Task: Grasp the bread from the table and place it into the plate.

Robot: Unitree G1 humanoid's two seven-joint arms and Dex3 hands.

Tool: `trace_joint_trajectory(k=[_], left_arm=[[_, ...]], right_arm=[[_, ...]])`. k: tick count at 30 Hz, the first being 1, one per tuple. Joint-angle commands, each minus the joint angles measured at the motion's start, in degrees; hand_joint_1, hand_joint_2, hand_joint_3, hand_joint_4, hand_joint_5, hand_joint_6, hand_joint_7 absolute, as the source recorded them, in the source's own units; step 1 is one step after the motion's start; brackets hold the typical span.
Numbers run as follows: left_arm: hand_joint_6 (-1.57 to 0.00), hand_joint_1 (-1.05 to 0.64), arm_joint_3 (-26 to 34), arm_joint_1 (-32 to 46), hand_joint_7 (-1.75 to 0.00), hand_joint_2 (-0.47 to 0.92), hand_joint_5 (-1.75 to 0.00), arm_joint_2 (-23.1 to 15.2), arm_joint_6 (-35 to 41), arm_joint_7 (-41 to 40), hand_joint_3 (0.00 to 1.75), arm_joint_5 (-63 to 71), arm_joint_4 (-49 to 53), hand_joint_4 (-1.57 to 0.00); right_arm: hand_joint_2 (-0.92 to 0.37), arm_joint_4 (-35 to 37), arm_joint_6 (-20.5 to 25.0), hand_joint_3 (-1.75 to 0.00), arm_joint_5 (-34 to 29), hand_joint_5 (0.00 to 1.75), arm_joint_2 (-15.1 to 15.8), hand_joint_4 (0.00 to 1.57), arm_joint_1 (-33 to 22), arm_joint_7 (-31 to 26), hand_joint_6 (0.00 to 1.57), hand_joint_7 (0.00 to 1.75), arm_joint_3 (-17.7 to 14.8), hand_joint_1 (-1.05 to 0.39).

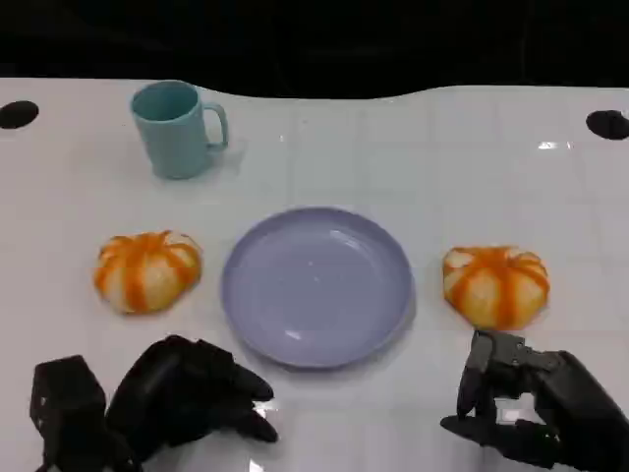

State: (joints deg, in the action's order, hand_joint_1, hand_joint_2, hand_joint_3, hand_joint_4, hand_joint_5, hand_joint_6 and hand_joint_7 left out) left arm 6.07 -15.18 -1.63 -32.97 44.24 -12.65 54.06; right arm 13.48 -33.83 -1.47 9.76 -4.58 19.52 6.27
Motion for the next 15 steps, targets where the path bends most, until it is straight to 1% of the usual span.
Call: trace_joint_trajectory(k=[1,15], left_arm=[[-1.55,-1.05,0.1,0.0,0.00,0.81,-0.24,-1.0,-0.7,-0.7,0.01,0.4,-0.1,-1.57],[-1.55,-1.05,0.3,-0.1,0.00,0.81,-0.23,-0.9,-0.3,-0.3,0.00,0.0,0.1,-1.56]], right_arm=[[-0.92,0.2,0.0,-0.05,0.4,1.75,1.0,0.79,0.3,0.0,0.61,1.75,-0.5,-0.31],[-0.92,0.3,-0.3,-0.06,0.7,1.75,1.1,0.78,0.3,0.1,0.60,1.75,-0.7,-0.30]])
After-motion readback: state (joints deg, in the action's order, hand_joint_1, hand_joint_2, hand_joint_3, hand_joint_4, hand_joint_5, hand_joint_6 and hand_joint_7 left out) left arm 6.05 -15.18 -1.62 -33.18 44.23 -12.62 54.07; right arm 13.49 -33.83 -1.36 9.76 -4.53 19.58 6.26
